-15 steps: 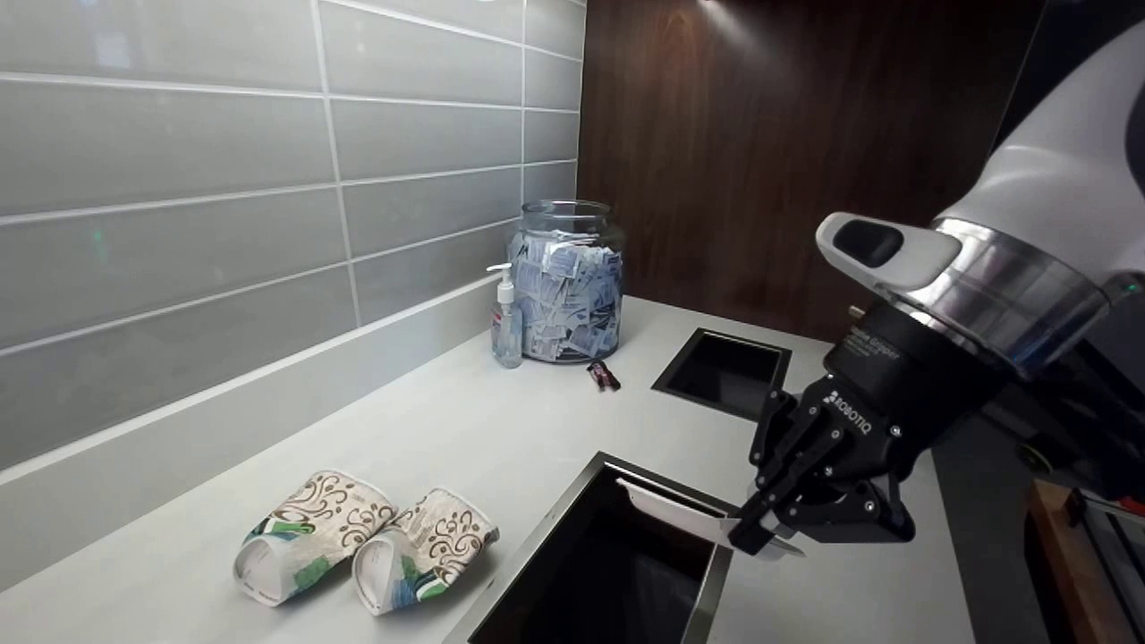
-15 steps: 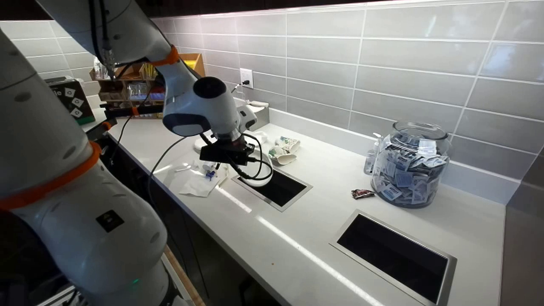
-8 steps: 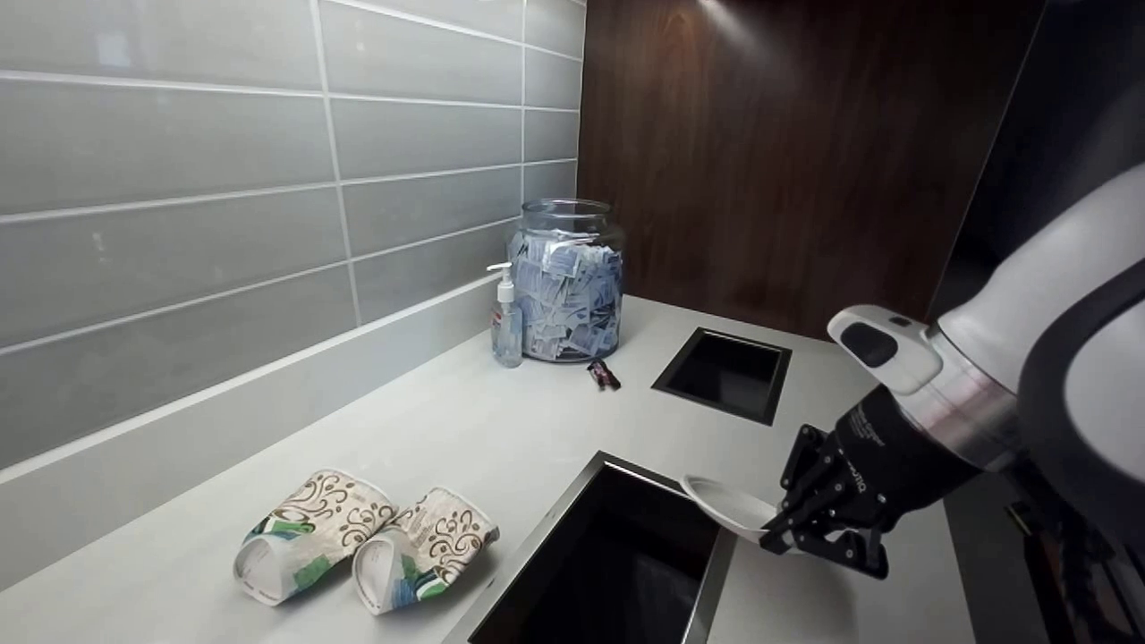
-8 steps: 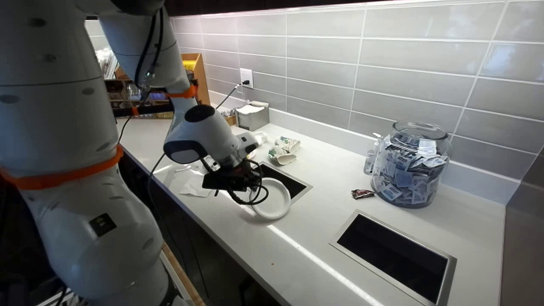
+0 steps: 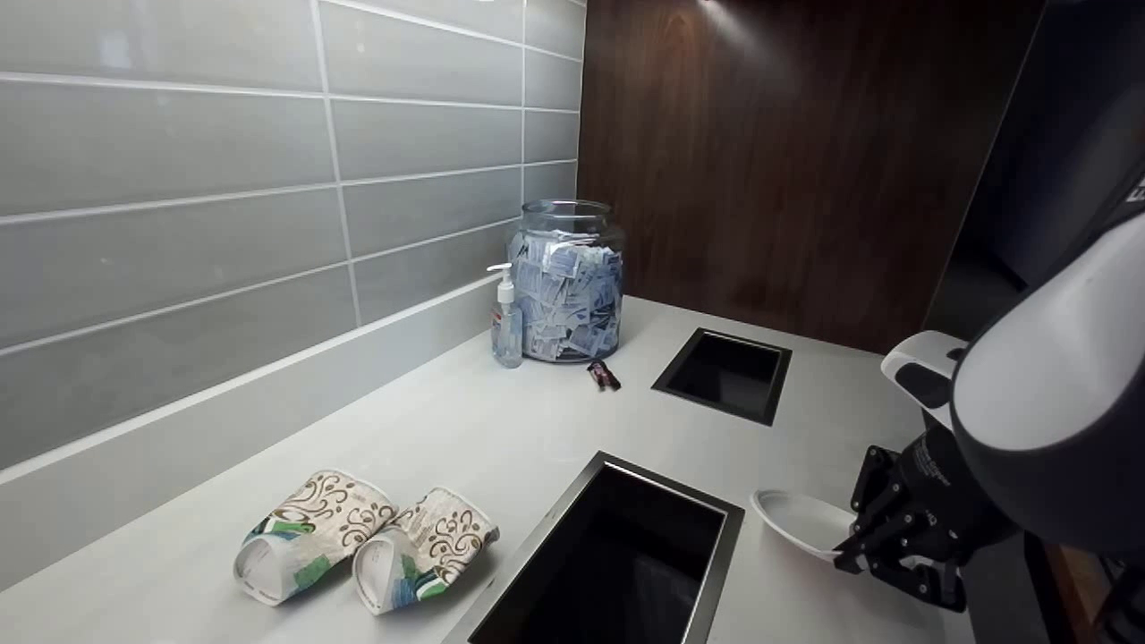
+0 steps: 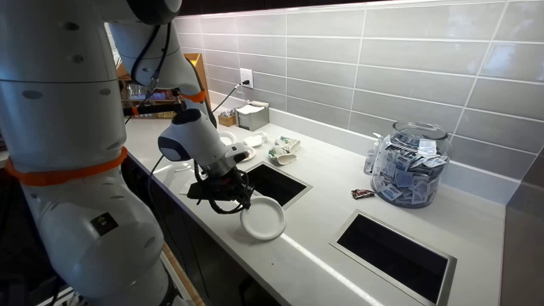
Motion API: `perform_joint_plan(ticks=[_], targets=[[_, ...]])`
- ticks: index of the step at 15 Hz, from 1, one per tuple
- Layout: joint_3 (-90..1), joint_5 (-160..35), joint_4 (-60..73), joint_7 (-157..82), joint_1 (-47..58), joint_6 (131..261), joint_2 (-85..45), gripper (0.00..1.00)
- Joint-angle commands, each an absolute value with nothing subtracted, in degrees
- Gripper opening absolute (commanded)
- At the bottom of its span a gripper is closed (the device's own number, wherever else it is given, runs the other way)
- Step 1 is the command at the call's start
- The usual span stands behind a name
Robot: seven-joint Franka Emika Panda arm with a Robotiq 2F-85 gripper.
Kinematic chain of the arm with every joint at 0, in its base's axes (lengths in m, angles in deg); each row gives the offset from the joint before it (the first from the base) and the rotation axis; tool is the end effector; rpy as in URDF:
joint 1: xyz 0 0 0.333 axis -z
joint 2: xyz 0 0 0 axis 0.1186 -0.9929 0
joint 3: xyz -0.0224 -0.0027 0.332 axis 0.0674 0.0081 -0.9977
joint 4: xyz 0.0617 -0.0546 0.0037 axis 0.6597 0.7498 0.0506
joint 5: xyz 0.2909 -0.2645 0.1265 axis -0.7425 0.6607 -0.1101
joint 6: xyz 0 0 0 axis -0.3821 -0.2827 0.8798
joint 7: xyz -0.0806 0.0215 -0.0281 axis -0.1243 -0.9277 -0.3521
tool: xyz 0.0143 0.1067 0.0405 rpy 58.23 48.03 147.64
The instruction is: Pour the snacks from the white plate into the left trash chute.
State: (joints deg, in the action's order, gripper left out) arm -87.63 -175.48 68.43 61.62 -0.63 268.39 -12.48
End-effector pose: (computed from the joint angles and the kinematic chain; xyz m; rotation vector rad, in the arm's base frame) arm 0.2911 0.1444 0.2124 2.8180 0.6487 0.4509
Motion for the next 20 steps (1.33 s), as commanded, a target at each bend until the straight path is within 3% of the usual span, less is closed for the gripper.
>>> perform_joint_plan(ticks=[1, 11, 15, 16, 20], targets=[[-90.06, -186.20, 63.61, 73.18, 1.44, 271.53, -12.45, 0.29], [-90.88, -202.57, 55.04, 90.67, 7.09, 273.80, -7.74, 0.99], [-90.47, -217.46, 51.75, 102.32, 11.04, 273.01, -5.05, 1.00], [-93.04, -209.84, 51.10, 93.30, 12.63, 272.54, -10.75, 1.00], [-99.37, -209.68, 49.03, 92.97, 20.63, 272.66, -14.04, 1.00]])
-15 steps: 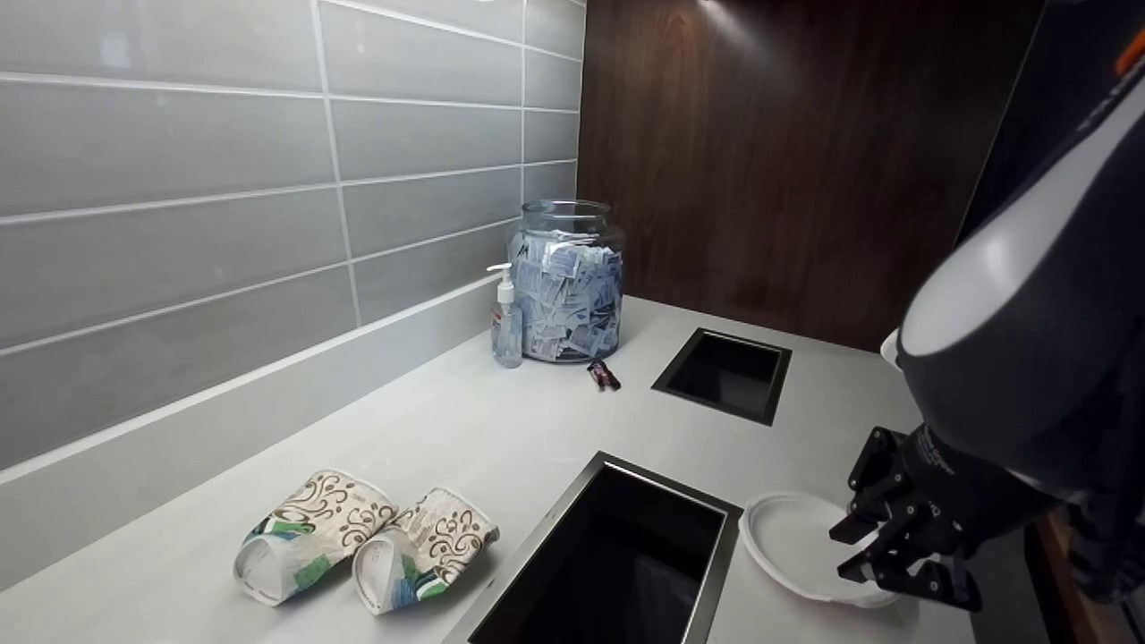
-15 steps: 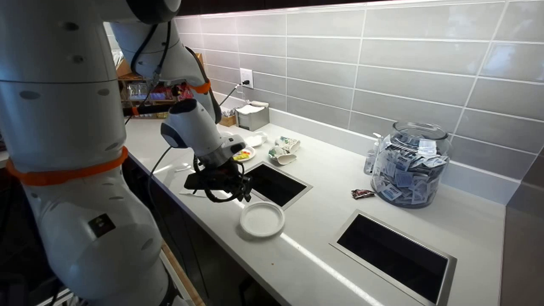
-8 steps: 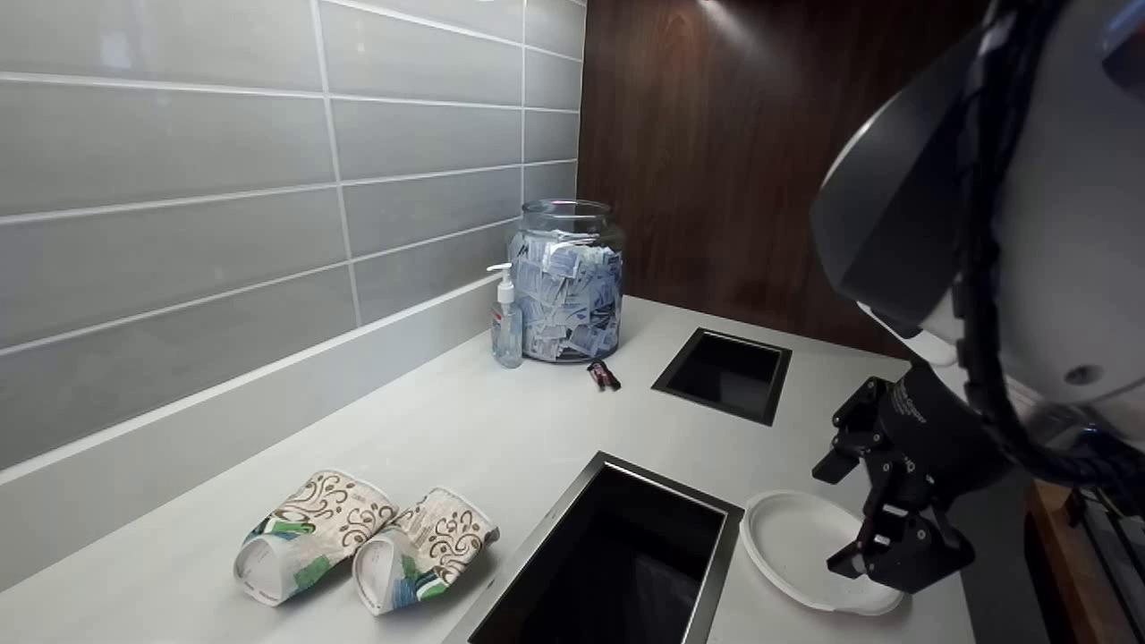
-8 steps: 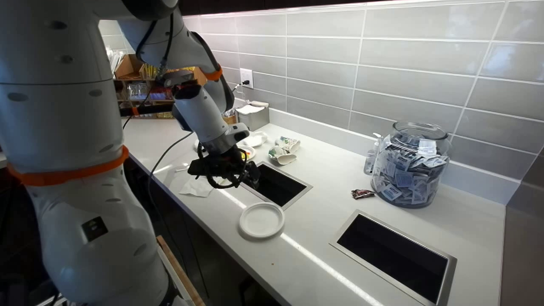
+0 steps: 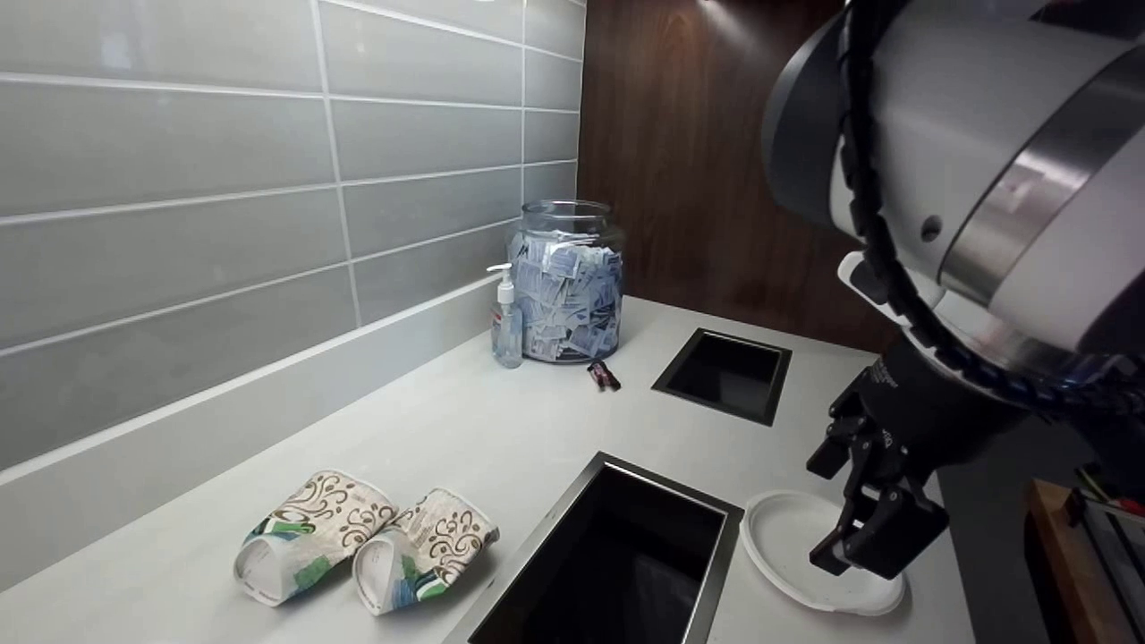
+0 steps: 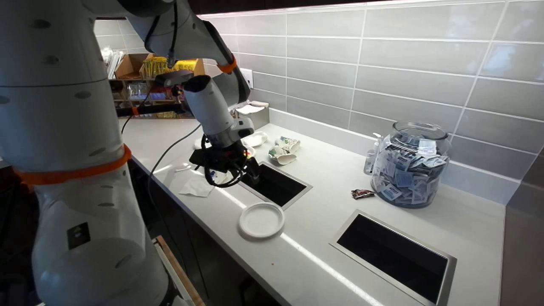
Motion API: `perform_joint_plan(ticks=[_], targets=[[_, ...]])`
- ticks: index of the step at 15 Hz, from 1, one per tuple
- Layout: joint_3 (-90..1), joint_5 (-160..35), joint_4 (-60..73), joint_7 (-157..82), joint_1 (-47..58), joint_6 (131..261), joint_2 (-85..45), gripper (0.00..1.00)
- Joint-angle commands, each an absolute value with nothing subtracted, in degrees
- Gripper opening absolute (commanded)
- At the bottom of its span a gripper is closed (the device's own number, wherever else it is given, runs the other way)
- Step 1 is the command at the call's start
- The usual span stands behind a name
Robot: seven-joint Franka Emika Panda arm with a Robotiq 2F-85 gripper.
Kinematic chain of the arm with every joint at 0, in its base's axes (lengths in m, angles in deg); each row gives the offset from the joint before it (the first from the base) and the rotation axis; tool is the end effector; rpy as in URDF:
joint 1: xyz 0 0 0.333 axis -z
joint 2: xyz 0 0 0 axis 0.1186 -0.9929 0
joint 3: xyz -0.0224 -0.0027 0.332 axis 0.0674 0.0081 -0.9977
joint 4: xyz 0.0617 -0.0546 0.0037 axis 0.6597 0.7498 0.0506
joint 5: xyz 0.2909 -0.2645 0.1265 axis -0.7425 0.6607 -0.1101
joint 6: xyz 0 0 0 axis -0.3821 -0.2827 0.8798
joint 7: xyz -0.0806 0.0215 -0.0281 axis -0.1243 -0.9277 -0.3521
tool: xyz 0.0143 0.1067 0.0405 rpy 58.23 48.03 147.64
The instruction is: Pour the snacks from the white plate into the left trash chute.
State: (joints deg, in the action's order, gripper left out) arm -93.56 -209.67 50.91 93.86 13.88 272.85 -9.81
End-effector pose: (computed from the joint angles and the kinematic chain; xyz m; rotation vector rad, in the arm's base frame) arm 0.3374 0.1694 0.2796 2.9873 0.3563 0.4499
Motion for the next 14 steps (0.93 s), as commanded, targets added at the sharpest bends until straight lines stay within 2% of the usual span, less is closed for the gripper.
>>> perform_joint_plan(ticks=[1, 5, 6, 14], targets=[[-102.14, -209.61, 48.48, 92.78, 23.69, 273.61, -15.05, 1.00], [-114.49, -209.50, 47.36, 92.46, 36.31, 277.26, -17.18, 1.00], [-109.04, -209.47, 48.58, 92.85, 30.92, 274.53, -15.12, 1.00], [-109.55, -209.35, 48.31, 92.85, 31.61, 274.83, -15.30, 1.00]])
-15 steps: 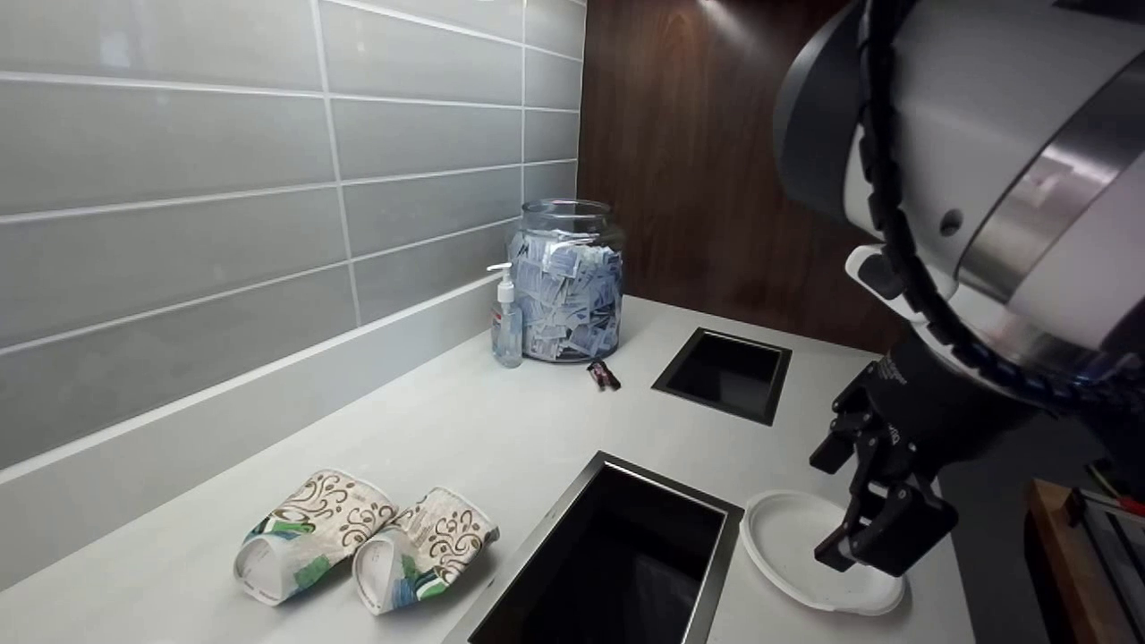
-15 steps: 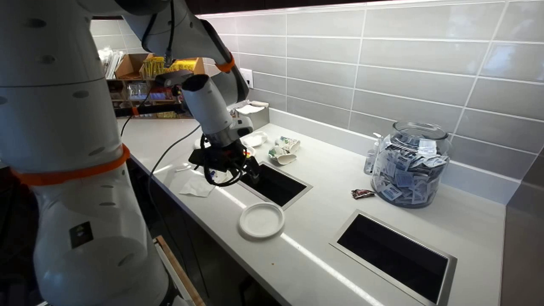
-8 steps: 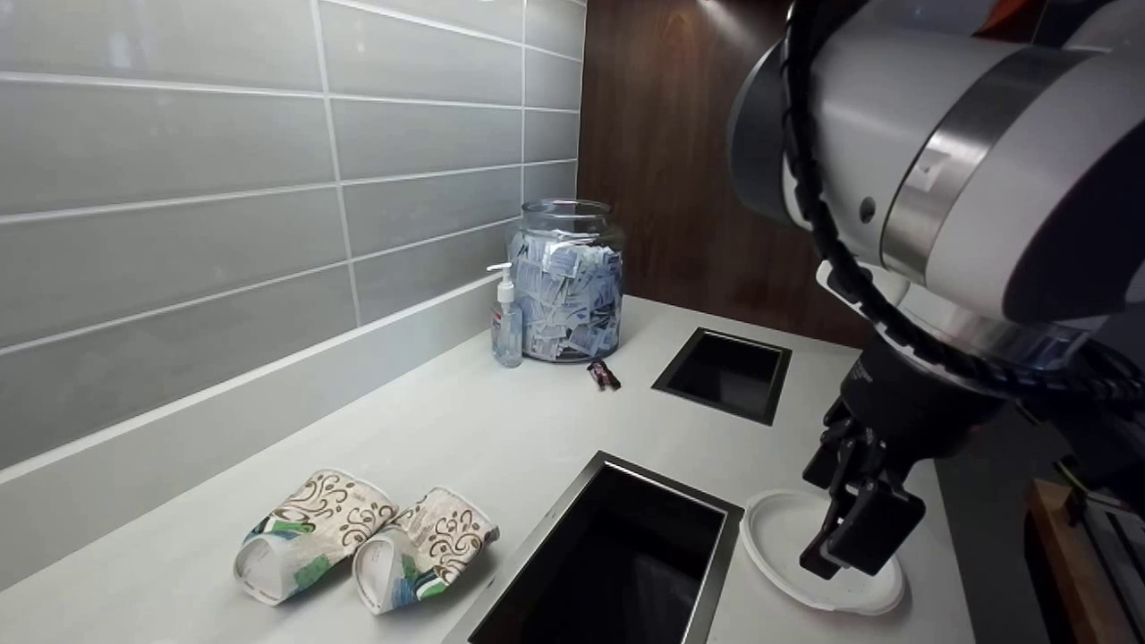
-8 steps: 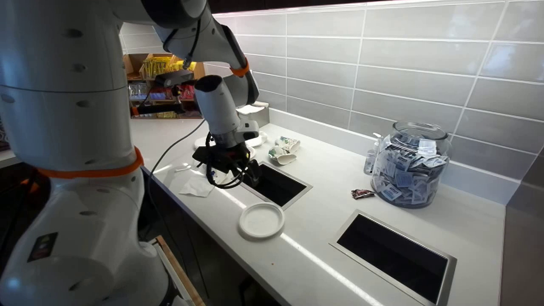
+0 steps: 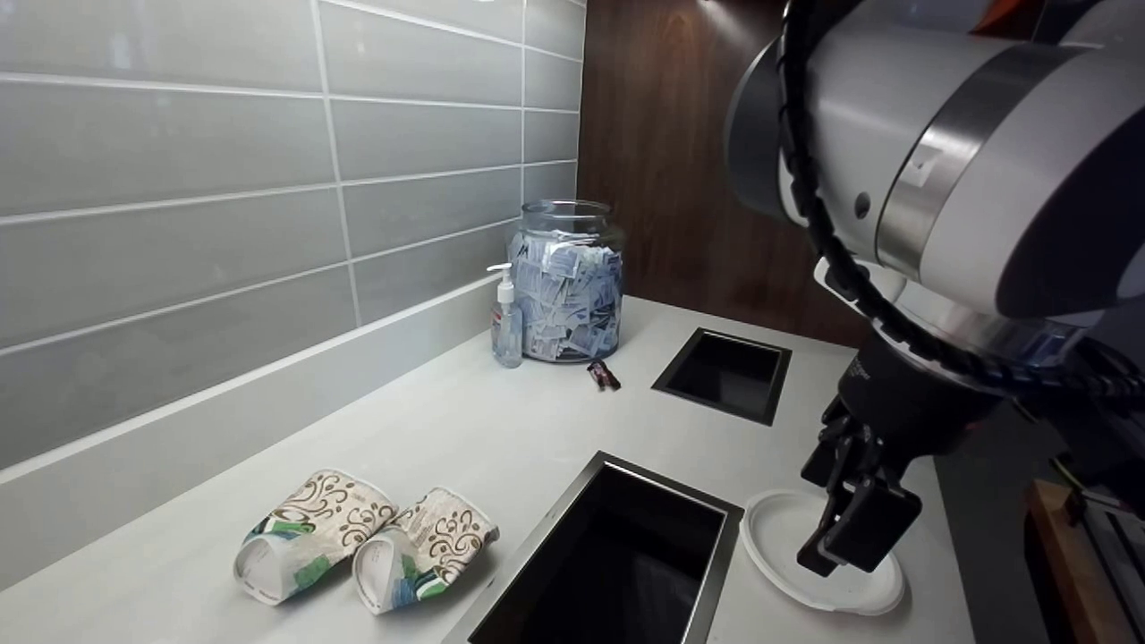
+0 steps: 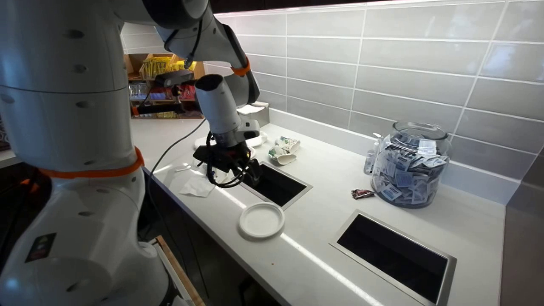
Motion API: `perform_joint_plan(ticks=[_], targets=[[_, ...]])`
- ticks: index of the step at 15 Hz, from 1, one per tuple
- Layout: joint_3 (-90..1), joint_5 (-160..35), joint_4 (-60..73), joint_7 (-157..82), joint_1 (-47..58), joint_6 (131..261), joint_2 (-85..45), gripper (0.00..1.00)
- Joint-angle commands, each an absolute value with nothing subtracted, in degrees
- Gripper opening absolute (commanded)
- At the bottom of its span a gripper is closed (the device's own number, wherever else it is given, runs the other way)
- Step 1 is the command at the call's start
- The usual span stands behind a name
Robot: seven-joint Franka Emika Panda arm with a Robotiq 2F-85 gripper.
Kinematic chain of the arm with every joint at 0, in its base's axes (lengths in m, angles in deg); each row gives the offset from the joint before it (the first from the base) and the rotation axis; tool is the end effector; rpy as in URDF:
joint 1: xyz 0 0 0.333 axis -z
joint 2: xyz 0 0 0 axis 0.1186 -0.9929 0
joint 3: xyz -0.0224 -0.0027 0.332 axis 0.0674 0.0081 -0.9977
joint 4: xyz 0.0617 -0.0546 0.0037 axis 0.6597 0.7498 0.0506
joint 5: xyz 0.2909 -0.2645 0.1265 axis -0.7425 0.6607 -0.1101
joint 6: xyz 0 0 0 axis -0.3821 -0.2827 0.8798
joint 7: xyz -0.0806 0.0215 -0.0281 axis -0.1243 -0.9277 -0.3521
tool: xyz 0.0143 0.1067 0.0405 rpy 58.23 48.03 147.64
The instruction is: Pour the snacks from the white plate into the left trash chute.
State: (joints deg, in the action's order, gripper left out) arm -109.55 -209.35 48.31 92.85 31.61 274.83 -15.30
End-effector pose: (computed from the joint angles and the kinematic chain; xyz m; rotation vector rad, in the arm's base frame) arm 0.3512 0.1667 0.2781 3.0694 0.2596 0.3821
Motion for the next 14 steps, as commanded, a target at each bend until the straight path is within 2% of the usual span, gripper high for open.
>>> perform_joint_plan(ticks=[1, 14], targets=[[-109.15, -208.48, 48.61, 92.46, 31.20, 275.46, -14.96, 1.00], [-108.90, -208.52, 48.36, 93.91, 32.79, 279.21, -13.91, 1.00]])
